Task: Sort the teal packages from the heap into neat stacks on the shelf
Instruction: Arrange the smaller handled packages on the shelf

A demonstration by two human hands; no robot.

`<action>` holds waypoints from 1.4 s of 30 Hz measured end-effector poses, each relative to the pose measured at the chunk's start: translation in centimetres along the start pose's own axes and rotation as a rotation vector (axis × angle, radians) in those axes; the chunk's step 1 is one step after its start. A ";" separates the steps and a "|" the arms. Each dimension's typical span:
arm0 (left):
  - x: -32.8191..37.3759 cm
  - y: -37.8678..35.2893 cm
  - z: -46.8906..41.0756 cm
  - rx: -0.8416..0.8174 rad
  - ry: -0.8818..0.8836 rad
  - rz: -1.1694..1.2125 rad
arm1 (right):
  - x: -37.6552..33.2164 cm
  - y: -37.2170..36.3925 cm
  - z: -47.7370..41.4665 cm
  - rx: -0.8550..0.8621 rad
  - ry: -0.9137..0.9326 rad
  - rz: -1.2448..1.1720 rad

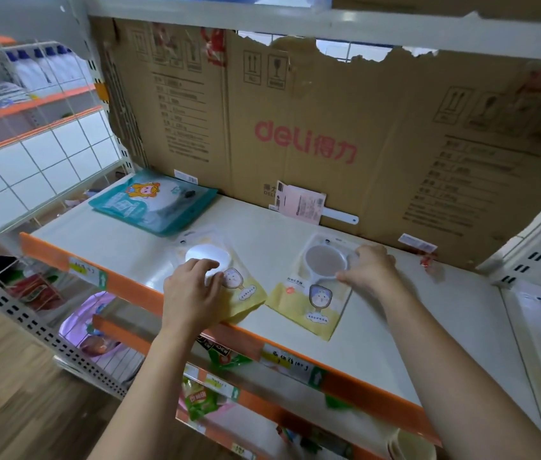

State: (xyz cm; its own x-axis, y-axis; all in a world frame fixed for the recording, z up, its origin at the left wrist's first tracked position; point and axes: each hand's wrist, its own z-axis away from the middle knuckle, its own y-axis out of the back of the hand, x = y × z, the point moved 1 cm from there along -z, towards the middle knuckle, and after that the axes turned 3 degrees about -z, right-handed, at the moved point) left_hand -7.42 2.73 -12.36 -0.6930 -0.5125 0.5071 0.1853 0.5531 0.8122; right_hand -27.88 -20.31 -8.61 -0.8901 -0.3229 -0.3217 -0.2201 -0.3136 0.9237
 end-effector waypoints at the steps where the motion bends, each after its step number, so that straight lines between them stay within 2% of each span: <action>1: -0.1 0.0 0.0 0.001 0.001 -0.002 | -0.2 -0.2 0.6 0.047 0.009 0.001; 4: -0.2 0.0 0.0 0.016 -0.005 -0.014 | -0.8 -1.6 1.9 0.145 -0.007 -0.001; 6: -0.3 0.0 0.0 0.030 -0.001 -0.029 | -1.2 -2.5 2.4 0.142 -0.019 0.055; 12: -0.8 0.0 -0.3 0.033 0.053 -0.065 | -1.2 -1.3 2.1 0.014 0.060 -0.004; 15: -0.9 -0.1 -0.6 0.004 0.170 -0.150 | -1.4 -0.3 2.2 -0.062 0.016 -0.031; 18: -0.8 -0.2 -1.3 -0.066 0.279 -0.336 | -1.2 -0.4 2.2 -0.097 -0.060 -0.160; 20: -0.4 -0.1 -1.8 -0.094 0.308 -0.360 | -0.8 -0.6 1.9 -0.094 -0.093 -0.233; 26: 0.4 0.5 -3.4 -0.163 0.339 0.007 | 0.3 -1.1 2.0 -0.025 -0.136 -0.481; 30: 0.7 0.5 -4.0 -0.139 0.389 0.208 | 2.3 -2.6 1.6 -0.025 -0.119 -0.734; 32: 0.9 0.4 -4.0 -0.121 0.466 0.357 | 3.7 -3.3 1.6 -0.035 -0.115 -0.854; 35: 1.5 -0.5 -4.0 -0.208 0.599 0.593 | 4.4 -2.1 3.4 -0.011 -0.098 -0.925; 42: 6.4 -3.2 -2.5 -0.290 0.454 0.670 | 9.2 1.4 7.0 0.160 -0.128 -1.018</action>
State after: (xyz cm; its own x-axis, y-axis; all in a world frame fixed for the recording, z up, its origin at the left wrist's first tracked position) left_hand -10.68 -3.94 -11.00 -0.0395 -0.3851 0.9220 0.6691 0.6751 0.3107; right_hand -39.15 -17.46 -8.81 -0.2867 0.1285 -0.9494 -0.9335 -0.2601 0.2467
